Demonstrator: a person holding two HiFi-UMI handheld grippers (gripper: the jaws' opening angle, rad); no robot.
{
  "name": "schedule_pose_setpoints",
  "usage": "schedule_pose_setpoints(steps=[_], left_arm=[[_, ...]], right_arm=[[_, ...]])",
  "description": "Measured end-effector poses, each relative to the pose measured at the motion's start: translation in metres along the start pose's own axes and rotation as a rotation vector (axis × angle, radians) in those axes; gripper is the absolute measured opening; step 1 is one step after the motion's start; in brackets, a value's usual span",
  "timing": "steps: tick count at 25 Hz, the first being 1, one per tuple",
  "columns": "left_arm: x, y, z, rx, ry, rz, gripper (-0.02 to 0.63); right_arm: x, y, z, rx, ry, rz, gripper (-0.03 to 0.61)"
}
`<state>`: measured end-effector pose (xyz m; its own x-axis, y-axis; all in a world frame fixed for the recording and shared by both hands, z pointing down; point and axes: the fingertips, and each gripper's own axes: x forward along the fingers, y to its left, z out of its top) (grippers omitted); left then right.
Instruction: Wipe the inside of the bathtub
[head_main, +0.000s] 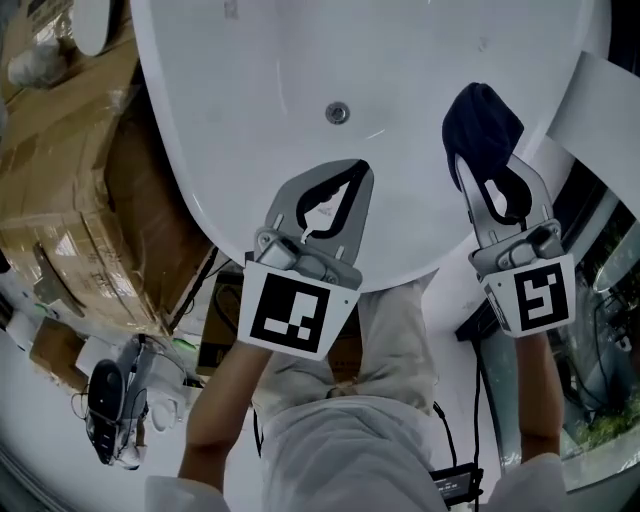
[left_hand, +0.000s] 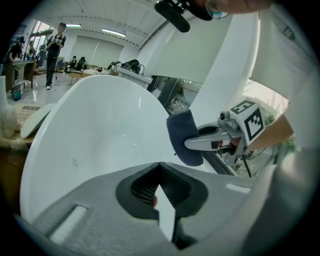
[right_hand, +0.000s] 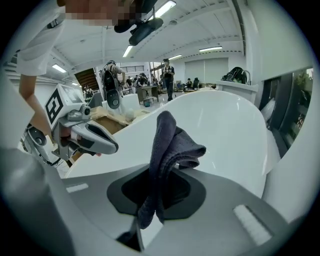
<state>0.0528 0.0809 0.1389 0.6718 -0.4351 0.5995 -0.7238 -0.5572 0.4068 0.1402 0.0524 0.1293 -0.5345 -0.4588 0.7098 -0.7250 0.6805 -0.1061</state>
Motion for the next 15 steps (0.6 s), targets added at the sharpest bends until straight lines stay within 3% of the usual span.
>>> schedule_pose_setpoints(steps=[4, 9, 15], left_arm=[[0.022, 0.021, -0.033, -0.022, -0.013, -0.004, 0.000], [0.045, 0.038, -0.079, 0.022, 0.047, -0.001, 0.000], [0.065, 0.051, -0.102, 0.070, 0.081, -0.026, 0.000]], right_arm=[[0.034, 0.004, -0.026, -0.004, 0.023, 0.043, 0.057], [0.066, 0.015, -0.062, -0.014, 0.056, 0.082, 0.057], [0.099, 0.005, -0.089, -0.013, 0.072, 0.114, 0.057]])
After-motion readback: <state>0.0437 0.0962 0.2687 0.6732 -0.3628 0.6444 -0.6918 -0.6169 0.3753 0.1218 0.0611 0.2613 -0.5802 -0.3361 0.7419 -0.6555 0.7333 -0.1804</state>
